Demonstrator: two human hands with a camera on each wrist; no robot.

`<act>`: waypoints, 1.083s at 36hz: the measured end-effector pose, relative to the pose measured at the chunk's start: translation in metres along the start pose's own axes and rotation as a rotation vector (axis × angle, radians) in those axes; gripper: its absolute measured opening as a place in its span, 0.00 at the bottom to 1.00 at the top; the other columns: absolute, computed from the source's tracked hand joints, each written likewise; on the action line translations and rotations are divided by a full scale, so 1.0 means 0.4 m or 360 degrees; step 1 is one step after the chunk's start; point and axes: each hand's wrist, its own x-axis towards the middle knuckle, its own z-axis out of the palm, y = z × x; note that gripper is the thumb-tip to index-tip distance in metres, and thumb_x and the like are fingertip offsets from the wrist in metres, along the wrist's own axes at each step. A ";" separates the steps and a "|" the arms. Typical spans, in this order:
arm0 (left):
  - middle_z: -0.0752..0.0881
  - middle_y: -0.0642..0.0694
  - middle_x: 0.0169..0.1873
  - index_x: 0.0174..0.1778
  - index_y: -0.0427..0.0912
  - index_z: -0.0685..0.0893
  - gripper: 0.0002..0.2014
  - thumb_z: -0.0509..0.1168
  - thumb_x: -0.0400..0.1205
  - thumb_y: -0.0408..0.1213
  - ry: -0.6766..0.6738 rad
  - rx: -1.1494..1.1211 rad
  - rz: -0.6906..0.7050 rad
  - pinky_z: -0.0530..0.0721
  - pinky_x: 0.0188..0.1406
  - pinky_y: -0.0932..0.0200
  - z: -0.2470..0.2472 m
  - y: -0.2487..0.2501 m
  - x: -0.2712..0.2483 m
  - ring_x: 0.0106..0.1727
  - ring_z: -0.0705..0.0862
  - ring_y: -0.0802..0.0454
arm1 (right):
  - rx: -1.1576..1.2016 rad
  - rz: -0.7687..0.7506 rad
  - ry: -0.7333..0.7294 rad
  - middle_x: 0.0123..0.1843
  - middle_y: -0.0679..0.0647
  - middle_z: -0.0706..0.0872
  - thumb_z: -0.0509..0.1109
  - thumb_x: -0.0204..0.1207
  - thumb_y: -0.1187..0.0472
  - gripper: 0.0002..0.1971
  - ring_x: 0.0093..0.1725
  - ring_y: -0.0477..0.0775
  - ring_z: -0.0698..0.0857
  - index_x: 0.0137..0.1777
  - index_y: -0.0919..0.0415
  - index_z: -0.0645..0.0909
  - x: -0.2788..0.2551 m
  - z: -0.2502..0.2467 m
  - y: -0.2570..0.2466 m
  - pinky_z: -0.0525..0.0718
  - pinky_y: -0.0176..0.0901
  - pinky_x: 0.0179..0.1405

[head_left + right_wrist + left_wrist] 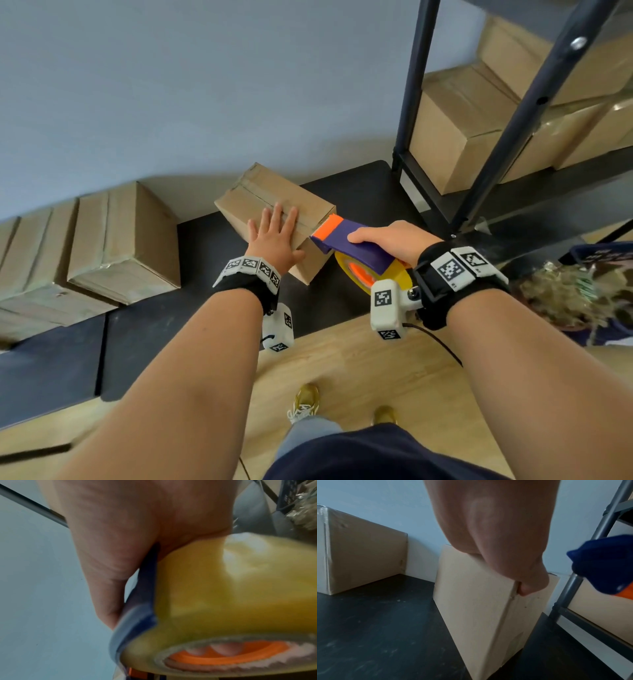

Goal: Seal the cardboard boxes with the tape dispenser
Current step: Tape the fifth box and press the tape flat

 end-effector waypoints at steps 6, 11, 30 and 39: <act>0.39 0.44 0.84 0.84 0.53 0.36 0.43 0.58 0.83 0.57 -0.0004 0.0014 -0.0027 0.42 0.81 0.35 -0.006 0.012 0.006 0.84 0.39 0.40 | -0.0039 0.0067 0.0002 0.53 0.57 0.88 0.74 0.70 0.37 0.30 0.52 0.57 0.88 0.61 0.60 0.81 -0.005 -0.026 0.050 0.84 0.52 0.61; 0.38 0.44 0.84 0.84 0.53 0.36 0.42 0.58 0.83 0.56 -0.0026 -0.0017 -0.0032 0.40 0.81 0.36 -0.007 0.012 0.000 0.84 0.38 0.40 | -0.0070 0.0064 0.0038 0.52 0.57 0.88 0.74 0.70 0.36 0.29 0.50 0.55 0.87 0.59 0.60 0.81 0.011 -0.002 0.065 0.83 0.48 0.57; 0.51 0.42 0.84 0.84 0.51 0.54 0.41 0.48 0.79 0.71 0.0089 -0.0302 -0.0109 0.45 0.82 0.42 -0.032 0.029 0.012 0.84 0.47 0.42 | -0.0118 0.0134 0.0167 0.53 0.58 0.85 0.74 0.70 0.35 0.33 0.51 0.56 0.85 0.62 0.62 0.77 0.099 0.081 0.047 0.79 0.45 0.49; 0.47 0.35 0.84 0.85 0.41 0.47 0.35 0.47 0.87 0.58 0.0141 -0.0174 -0.0180 0.44 0.83 0.45 -0.002 0.072 0.027 0.84 0.44 0.37 | -0.0064 0.0096 0.0192 0.50 0.56 0.84 0.74 0.71 0.37 0.29 0.47 0.54 0.84 0.59 0.60 0.77 0.109 0.091 0.035 0.78 0.43 0.46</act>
